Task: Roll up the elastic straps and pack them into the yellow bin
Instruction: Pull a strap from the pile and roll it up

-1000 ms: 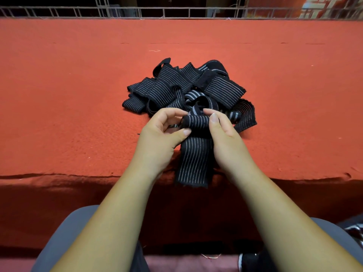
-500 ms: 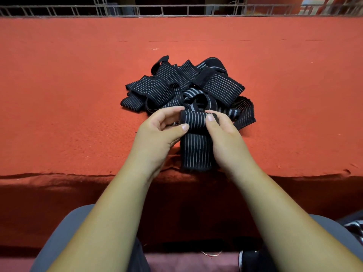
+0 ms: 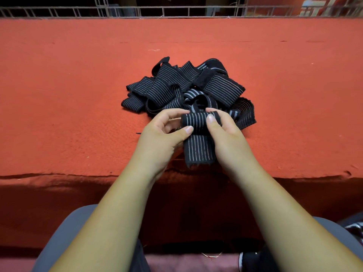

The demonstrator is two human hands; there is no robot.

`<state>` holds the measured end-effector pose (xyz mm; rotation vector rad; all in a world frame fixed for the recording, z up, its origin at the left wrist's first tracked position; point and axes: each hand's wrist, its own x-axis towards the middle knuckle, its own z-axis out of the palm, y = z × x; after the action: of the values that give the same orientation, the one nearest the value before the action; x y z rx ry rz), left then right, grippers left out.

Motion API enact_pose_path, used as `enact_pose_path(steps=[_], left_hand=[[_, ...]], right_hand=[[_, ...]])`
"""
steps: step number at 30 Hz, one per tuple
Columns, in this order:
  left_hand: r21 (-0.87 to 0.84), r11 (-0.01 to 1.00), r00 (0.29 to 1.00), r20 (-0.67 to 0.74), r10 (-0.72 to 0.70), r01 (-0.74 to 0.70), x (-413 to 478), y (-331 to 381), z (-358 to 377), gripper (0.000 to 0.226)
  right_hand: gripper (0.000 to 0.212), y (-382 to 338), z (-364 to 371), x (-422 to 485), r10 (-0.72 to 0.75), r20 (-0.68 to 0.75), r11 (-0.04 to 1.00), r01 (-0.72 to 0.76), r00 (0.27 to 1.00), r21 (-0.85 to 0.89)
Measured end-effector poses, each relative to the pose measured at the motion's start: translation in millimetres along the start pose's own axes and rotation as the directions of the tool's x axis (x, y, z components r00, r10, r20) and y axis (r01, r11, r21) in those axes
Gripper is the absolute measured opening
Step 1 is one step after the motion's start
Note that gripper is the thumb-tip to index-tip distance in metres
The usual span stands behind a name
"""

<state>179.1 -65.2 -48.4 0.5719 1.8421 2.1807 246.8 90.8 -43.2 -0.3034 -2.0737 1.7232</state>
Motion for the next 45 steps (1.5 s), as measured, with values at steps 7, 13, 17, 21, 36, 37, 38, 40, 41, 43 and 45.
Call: enact_pose_path(steps=[7,13,17,21,36,37,38,40,41,43,45], left_hand=[[-0.069,0.995,0.997,0.011,-0.076,0.077,-2,0,8,0.026],[-0.049,0.996,0.997,0.022,-0.076,0.076,0,-2,11,0.042],[-0.101,0.990,0.994,0.052,-0.092,0.097,0,-1,24,0.037],[-0.058,0.994,0.993,0.079,-0.091,0.095,1,0,44,0.034],[0.425,0.896,0.989,0.125,0.079,-0.126,81,-13,183,0.043],[0.444,0.885,0.987,0.136,0.090,-0.142,88,-18,196,0.043],[0.470,0.870,0.985,0.146,0.092,-0.151,93,-22,208,0.043],[0.513,0.844,0.983,0.158,0.088,-0.158,104,-34,231,0.043],[0.523,0.838,0.983,0.163,0.081,-0.156,110,-40,242,0.042],[0.554,0.820,0.983,0.175,0.058,-0.147,120,-54,258,0.040],[0.599,0.789,0.980,0.196,0.025,-0.140,127,-69,268,0.041]], right_hand=[[0.019,-1,-1,2,0.095,-0.035,0.982,-0.088,0.995,0.168],[0.026,0,-8,3,0.098,-0.037,0.989,-0.093,0.995,0.118],[0.026,-2,-18,3,0.105,-0.062,0.988,-0.097,0.993,0.121],[0.041,-3,-37,4,0.091,-0.104,0.985,-0.074,0.990,0.159],[0.050,11,-162,49,0.033,-0.394,0.997,-0.056,0.919,-0.047],[0.052,14,-172,53,0.041,-0.418,0.995,-0.075,0.907,-0.064],[0.054,18,-182,58,0.040,-0.438,0.993,-0.083,0.898,-0.080],[0.058,28,-201,65,0.055,-0.475,0.989,-0.112,0.878,-0.093],[0.059,34,-208,69,0.067,-0.492,0.986,-0.134,0.868,-0.102],[0.060,49,-221,75,0.085,-0.521,0.973,-0.183,0.849,-0.140],[0.061,65,-231,80,0.105,-0.537,0.954,-0.237,0.837,-0.183]])
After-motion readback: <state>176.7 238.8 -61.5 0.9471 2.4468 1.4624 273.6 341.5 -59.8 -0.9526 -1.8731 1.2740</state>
